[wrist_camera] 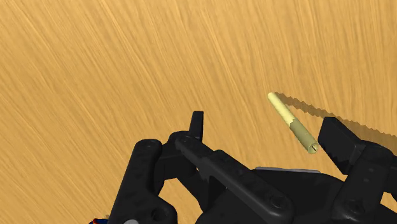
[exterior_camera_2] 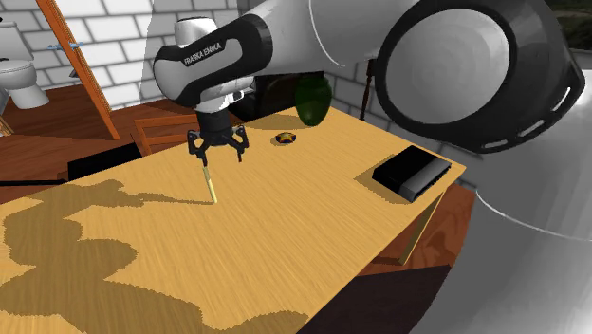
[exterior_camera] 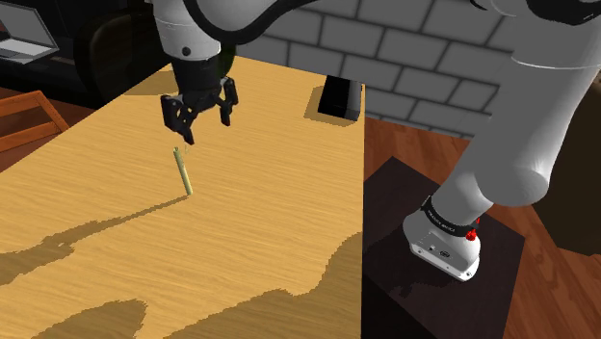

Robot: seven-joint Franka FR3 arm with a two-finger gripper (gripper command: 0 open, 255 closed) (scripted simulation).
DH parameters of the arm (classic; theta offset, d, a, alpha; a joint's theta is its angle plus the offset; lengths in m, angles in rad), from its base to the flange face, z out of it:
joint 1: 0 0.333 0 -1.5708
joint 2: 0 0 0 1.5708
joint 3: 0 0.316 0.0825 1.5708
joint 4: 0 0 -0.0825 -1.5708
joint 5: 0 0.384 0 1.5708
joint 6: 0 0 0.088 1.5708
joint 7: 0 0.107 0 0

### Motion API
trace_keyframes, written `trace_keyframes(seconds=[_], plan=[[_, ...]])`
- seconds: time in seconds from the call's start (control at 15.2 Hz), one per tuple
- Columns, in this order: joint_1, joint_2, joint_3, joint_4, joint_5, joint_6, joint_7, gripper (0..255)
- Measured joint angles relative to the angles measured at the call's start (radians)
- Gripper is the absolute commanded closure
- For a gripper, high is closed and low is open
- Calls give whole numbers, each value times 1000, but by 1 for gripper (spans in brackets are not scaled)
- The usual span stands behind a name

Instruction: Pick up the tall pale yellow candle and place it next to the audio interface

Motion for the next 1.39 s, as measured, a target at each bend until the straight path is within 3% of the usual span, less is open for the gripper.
trace_keyframes(seconds=[0.26,0.4,0.86,1.25,1.32,1.39], plan=[[87,189,-10,223,-82,-53,68,0],[112,235,-14,278,-99,-66,83,0],[117,265,-22,226,-114,12,97,0],[117,267,-22,223,-115,18,98,0],[117,267,-22,223,-115,18,98,255],[117,267,-22,223,-115,18,98,255]])
